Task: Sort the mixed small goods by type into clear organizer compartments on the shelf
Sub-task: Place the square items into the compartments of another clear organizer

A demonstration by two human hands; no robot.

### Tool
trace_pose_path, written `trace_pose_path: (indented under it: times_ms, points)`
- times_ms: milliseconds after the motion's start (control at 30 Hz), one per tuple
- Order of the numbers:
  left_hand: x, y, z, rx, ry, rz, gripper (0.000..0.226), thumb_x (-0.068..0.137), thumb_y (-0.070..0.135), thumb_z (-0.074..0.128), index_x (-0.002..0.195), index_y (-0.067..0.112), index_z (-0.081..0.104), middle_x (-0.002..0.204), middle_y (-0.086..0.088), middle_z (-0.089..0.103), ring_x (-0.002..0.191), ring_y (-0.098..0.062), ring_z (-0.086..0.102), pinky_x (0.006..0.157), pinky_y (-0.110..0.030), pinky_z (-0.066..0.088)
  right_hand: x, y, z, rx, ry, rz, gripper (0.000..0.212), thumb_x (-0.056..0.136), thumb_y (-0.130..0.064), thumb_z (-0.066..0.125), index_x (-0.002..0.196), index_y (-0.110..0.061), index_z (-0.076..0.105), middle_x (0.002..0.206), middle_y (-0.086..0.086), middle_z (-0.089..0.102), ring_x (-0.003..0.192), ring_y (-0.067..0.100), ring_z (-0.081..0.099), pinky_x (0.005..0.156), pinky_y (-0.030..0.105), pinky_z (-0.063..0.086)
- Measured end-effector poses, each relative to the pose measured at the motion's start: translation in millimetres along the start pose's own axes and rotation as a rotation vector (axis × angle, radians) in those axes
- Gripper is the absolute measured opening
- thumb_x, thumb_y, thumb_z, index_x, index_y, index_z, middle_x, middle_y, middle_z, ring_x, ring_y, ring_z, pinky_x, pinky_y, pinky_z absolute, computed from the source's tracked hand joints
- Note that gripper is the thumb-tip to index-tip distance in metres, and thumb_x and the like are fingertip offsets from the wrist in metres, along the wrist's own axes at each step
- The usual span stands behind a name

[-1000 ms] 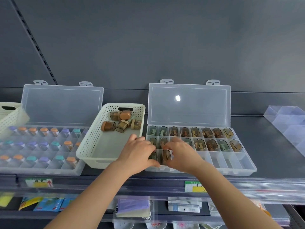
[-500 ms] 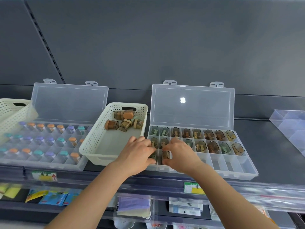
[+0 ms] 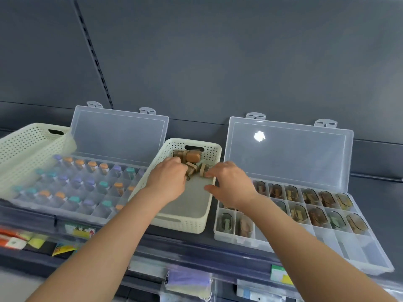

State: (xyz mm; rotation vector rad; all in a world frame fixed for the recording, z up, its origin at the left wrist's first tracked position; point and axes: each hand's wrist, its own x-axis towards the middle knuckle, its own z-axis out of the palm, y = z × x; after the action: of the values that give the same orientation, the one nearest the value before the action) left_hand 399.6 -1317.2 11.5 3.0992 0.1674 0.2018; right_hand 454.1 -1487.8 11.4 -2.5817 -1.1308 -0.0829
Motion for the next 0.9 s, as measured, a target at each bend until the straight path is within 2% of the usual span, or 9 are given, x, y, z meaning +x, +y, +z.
trace_pose_path:
  times_ms: [67,167,333,467,567,733,800,900]
  points:
    - [13,-15,5,0.080,-0.108,-0.024,0.020,0.090,0.006,0.048,0.106,0.008,0.062,0.111,-0.007,0.052,0.109,-0.026,0.049,0.085,-0.035,0.044,23,-7,6,-0.099,-0.062,-0.042,0.033,0.088,-0.034,0.061,0.116,-0.017,0.063,0.116,0.002,0.060,0.112,0.023,0.047,0.096,0.037,0.044]
    - [33,-31,17,0.119,-0.194,-0.022,0.029,0.088,-0.005,0.044,0.111,0.002,0.060,0.115,-0.011,0.050,0.111,-0.028,0.048,0.088,-0.036,0.043,55,-16,19,-0.211,-0.160,-0.069,0.032,0.087,-0.033,0.062,0.115,-0.015,0.061,0.117,0.003,0.058,0.114,0.024,0.047,0.094,0.038,0.046]
    - [58,-47,35,0.195,-0.242,0.063,0.032,0.092,-0.002,0.043,0.120,0.003,0.058,0.122,-0.013,0.050,0.116,-0.029,0.047,0.093,-0.034,0.040,94,-20,46,-0.276,-0.325,-0.054,0.038,0.085,-0.020,0.064,0.122,-0.015,0.055,0.124,0.004,0.054,0.117,0.027,0.050,0.096,0.043,0.047]
    - [69,-53,42,0.239,-0.240,0.118,0.031,0.093,0.000,0.041,0.118,0.004,0.059,0.122,-0.013,0.054,0.117,-0.028,0.045,0.096,-0.033,0.038,110,-18,55,-0.314,-0.312,-0.084,0.039,0.086,-0.008,0.060,0.124,-0.013,0.055,0.127,0.006,0.045,0.122,0.027,0.040,0.095,0.041,0.047]
    - [74,-56,43,0.245,-0.266,0.138,0.031,0.092,0.001,0.044,0.118,0.004,0.060,0.121,-0.013,0.054,0.117,-0.028,0.044,0.097,-0.034,0.039,116,-16,60,-0.354,-0.319,-0.067,0.038,0.086,-0.008,0.061,0.123,-0.014,0.057,0.129,0.008,0.036,0.118,0.030,0.042,0.094,0.041,0.046]
    - [74,-63,35,0.048,-0.275,0.129,0.019,0.086,0.007,0.058,0.105,0.005,0.063,0.108,-0.012,0.058,0.105,-0.028,0.054,0.085,-0.036,0.048,119,-9,55,-0.293,-0.271,-0.053,0.034,0.082,-0.025,0.068,0.113,-0.013,0.059,0.122,0.006,0.046,0.109,0.028,0.051,0.086,0.042,0.051]
    - [72,-66,30,-0.103,-0.250,0.090,0.015,0.080,0.012,0.064,0.095,0.008,0.064,0.099,-0.009,0.060,0.093,-0.026,0.058,0.073,-0.033,0.049,117,-4,47,-0.222,-0.231,-0.026,0.038,0.078,-0.034,0.070,0.109,-0.014,0.058,0.113,0.005,0.055,0.104,0.025,0.053,0.085,0.037,0.048]
    - [68,-67,21,-0.326,-0.209,0.033,0.017,0.074,0.022,0.072,0.087,0.013,0.064,0.086,-0.002,0.060,0.080,-0.020,0.058,0.059,-0.029,0.043,108,2,32,-0.029,-0.127,0.063,0.029,0.076,-0.037,0.069,0.094,-0.018,0.056,0.093,0.001,0.057,0.085,0.021,0.054,0.070,0.029,0.042]
